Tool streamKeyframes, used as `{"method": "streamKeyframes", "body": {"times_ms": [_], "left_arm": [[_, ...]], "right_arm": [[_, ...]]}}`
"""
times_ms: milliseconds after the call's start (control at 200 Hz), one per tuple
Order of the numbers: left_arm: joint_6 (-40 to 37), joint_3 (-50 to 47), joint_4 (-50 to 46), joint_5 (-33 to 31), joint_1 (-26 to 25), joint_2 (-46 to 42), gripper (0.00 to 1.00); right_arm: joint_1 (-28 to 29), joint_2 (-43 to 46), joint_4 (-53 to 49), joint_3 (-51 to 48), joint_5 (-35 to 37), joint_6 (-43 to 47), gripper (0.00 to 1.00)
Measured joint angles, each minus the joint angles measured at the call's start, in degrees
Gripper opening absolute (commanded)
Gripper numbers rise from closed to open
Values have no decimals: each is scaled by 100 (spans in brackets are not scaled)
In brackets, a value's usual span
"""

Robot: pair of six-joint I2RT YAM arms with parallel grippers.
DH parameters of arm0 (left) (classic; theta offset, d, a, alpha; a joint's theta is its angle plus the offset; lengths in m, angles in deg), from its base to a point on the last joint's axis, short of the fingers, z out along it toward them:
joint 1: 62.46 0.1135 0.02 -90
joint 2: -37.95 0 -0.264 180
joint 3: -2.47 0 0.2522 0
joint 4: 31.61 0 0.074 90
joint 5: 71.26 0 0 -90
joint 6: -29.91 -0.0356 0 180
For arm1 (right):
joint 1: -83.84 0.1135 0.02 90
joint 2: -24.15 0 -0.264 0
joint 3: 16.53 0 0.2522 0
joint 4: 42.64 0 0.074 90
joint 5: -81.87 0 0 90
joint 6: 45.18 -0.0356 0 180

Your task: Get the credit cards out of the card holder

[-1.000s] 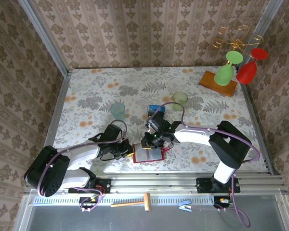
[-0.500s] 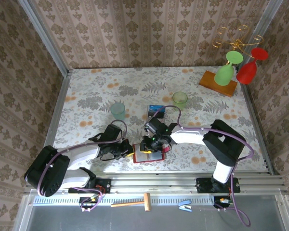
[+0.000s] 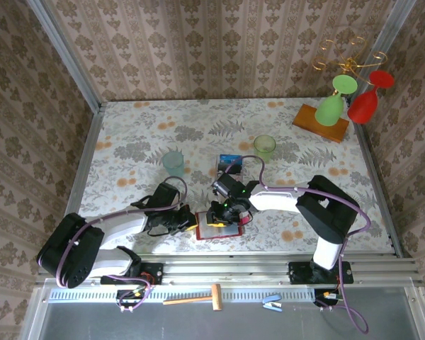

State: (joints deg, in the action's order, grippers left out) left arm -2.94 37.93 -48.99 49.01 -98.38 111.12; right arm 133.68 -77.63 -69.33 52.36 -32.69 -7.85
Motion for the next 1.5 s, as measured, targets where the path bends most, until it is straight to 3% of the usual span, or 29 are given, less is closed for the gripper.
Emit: {"method": "streamKeyframes", "body": {"times_ms": [470,795,1055,1280,1500], "left_arm": [[-17,2,28,26,0,31,3],[-17,24,59,61,7,76,5],[7,144,-107,2,0,-70,15],[164,308,-96,-59,-103,-278,32],[302,315,79,-55,-251,-116,34]], "right_arm": [[-17,15,-83,-4,76,39,27],[-166,212,570,-505,-42,-50,27],[-330,317,1401,-997,-356,-299,27],[-461,328,2020,-1292,-636,-501,27],[-525,306,2487,-1482,-774,-654,27]]}}
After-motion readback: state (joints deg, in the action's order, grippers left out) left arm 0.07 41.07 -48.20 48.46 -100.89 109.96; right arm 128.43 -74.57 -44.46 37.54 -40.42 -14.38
